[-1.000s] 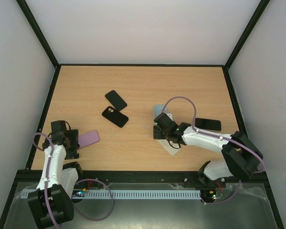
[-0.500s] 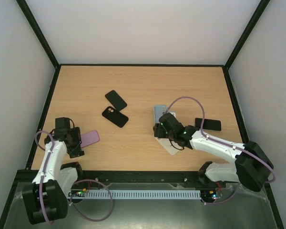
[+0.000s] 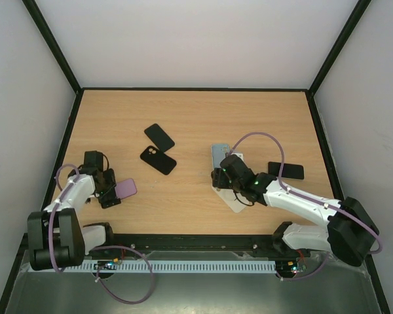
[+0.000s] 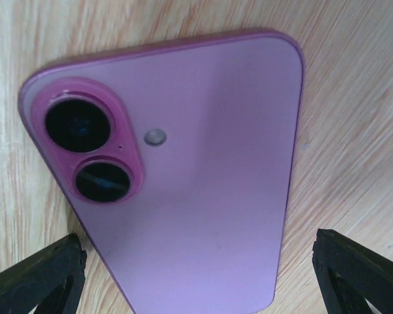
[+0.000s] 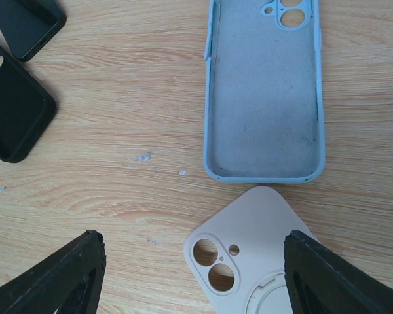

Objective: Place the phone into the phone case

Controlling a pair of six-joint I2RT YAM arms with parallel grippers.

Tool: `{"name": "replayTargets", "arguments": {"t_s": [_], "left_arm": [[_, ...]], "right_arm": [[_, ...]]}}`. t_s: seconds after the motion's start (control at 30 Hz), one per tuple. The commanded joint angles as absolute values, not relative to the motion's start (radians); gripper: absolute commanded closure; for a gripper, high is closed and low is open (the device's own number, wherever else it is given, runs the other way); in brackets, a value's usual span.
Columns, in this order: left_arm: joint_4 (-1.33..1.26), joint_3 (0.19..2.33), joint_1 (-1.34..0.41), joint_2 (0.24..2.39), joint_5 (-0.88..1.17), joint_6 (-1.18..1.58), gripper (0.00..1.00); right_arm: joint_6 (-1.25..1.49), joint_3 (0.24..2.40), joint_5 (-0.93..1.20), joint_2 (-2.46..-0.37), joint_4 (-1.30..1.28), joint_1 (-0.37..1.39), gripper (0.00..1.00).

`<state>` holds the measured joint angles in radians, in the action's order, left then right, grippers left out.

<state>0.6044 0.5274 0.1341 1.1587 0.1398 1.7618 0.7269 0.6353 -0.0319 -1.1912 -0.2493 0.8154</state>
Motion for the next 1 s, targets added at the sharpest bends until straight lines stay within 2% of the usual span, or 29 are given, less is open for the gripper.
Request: {"name": "replayTargets", "arguments": {"t_s": [0.0, 0.5, 0.8, 0.97], "left_arm": [[0.583, 0.563, 0.119, 1.208, 0.145, 1.790, 0.06], [0.582, 0.630, 0.118, 1.423, 0.148, 1.756, 0.22], [0.602, 0.672, 0.116, 1.496, 0.180, 1.643, 0.26], [0.565, 0.652, 0.103, 1.497, 0.233, 1.601, 0.34]], "right_arm": [[0.737, 0.623, -0.070, -1.165, -0.273, 0.818, 0.28], [0.755, 0.612, -0.078, -1.118, -0.317, 0.818, 0.28], [0.780, 0.613, -0.045, -1.105, -0.303, 0.818, 0.28], [0.802, 0.603, -0.025, -1.092, -0.285, 0.819, 0.28]]}}
